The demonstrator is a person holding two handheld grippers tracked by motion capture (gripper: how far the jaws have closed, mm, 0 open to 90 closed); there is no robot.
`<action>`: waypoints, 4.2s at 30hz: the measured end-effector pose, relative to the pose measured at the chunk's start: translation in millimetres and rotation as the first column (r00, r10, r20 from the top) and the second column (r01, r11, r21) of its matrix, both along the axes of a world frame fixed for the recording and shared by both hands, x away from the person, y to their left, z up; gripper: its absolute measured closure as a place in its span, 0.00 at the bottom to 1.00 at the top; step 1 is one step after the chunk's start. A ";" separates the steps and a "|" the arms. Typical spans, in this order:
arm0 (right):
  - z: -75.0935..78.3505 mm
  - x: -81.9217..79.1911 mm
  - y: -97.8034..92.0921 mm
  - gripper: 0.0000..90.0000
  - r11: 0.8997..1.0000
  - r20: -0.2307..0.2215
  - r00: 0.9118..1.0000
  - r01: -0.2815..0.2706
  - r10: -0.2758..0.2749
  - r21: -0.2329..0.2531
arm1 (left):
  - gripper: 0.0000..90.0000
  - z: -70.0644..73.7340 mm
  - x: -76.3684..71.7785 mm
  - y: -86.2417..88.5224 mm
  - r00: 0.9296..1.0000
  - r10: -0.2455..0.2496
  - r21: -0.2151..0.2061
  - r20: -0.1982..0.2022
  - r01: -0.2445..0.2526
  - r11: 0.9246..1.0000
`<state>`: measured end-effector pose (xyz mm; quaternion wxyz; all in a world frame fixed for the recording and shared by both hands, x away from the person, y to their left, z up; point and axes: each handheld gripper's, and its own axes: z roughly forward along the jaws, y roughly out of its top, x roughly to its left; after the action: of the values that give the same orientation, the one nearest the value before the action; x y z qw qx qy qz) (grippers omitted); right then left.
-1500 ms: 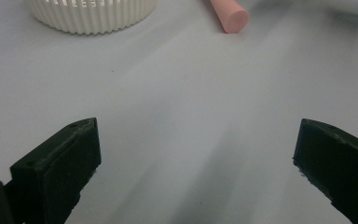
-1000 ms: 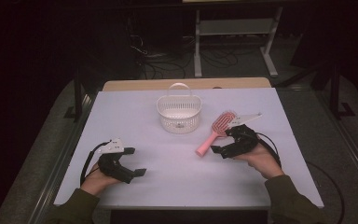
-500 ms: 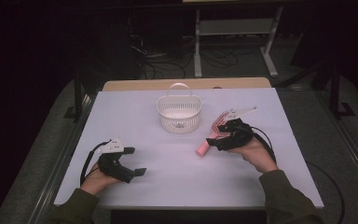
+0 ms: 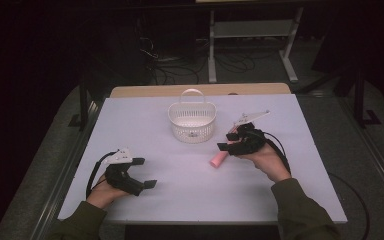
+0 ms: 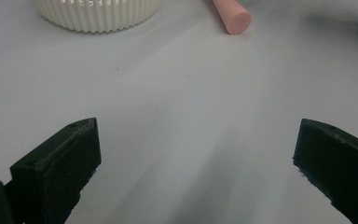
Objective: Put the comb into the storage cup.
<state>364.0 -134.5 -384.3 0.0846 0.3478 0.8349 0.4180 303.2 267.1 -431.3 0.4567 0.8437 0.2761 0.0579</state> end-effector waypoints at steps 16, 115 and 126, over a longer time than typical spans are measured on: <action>-4.7 9.3 13.5 0.79 1.000 0.001 1.000 -0.004 0.004 -0.011 | 0.00 0.2 -0.7 0.0 1.000 -0.005 -0.007 0.004 0.005 1.000; -41.3 -10.5 41.0 0.99 0.981 -0.118 0.987 -0.123 0.106 -0.149 | 0.00 -0.7 -1.7 1.8 1.000 -0.001 -0.007 0.002 0.001 1.000; -39.4 -17.9 32.4 0.99 0.980 -0.123 0.987 -0.118 0.099 -0.158 | 0.00 -0.7 -1.5 2.0 1.000 0.000 -0.008 0.002 0.000 1.000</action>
<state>346.1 -102.0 -423.7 0.0419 0.3170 0.8878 0.3310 301.6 269.1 -432.0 0.4602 0.8419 0.2760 0.0578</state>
